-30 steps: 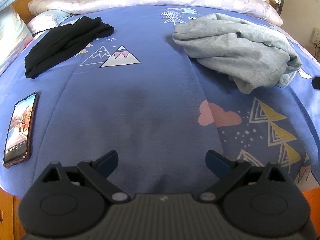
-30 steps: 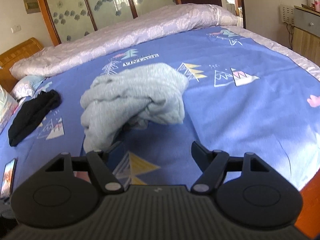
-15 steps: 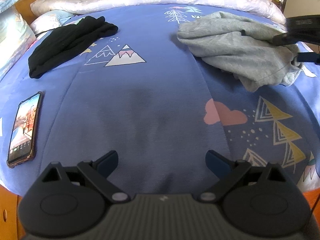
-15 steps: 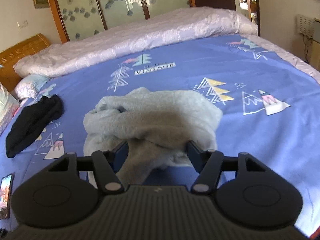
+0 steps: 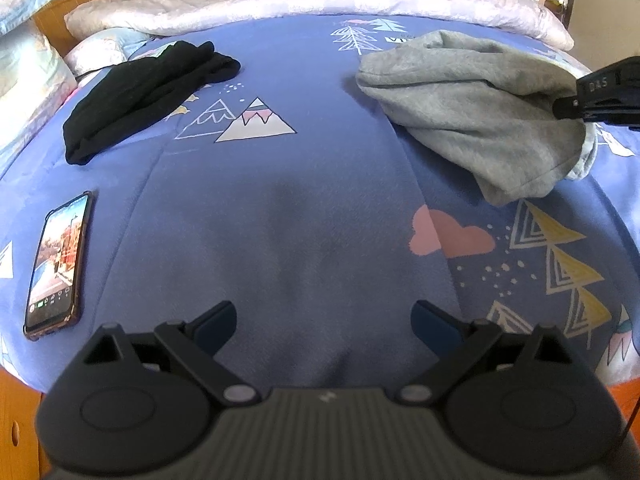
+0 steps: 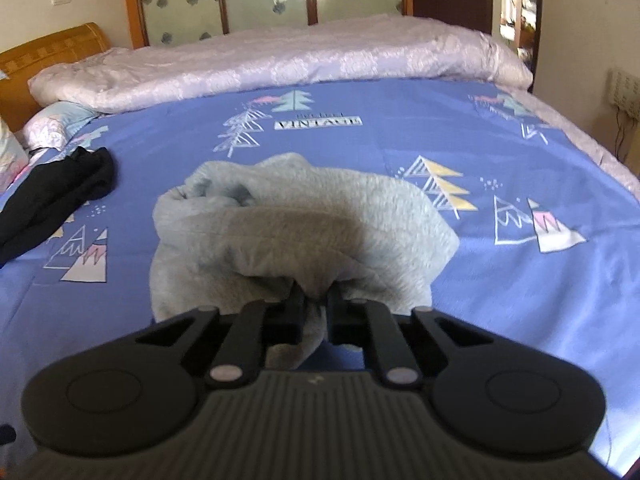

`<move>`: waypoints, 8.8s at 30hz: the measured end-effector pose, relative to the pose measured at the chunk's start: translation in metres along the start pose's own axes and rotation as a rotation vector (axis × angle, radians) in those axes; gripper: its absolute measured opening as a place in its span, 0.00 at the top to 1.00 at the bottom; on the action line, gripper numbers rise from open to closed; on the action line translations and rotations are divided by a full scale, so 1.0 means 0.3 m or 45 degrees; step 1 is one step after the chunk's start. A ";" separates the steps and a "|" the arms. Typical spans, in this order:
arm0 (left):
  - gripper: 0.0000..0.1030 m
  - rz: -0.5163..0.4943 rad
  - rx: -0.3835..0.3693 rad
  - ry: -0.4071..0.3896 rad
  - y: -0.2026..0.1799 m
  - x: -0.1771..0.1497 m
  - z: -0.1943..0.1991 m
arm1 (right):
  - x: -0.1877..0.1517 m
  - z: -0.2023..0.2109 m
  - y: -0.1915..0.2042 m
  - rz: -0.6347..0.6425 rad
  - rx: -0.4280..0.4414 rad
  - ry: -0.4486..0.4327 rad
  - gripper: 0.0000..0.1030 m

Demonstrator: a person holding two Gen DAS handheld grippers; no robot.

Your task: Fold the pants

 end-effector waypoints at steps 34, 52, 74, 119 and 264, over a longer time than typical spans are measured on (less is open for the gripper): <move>0.89 0.062 -0.564 0.006 -0.153 0.351 -0.069 | -0.132 0.209 -0.244 -0.400 0.291 -0.037 0.71; 0.95 0.328 -0.505 -0.056 0.314 0.085 0.223 | -0.040 -0.074 -0.061 -0.419 0.351 0.103 0.43; 0.97 0.338 -0.471 -0.070 0.313 0.090 0.224 | 0.068 0.134 -0.145 -0.170 0.054 -0.123 0.92; 0.22 0.182 -0.434 -0.090 0.178 0.412 -0.055 | -0.116 0.393 -0.531 -0.607 -0.202 -0.223 0.66; 0.32 0.774 -0.602 0.166 0.414 0.232 -0.265 | -0.148 0.042 -0.558 -0.383 -0.105 -0.042 0.62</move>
Point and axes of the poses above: each gripper's, at about its wrist camera, not at the fingertips, and z roughly against the way its jaws point, y to its left, x to its top, the point moved 6 cm from there along -z, roughly the way its jaws point
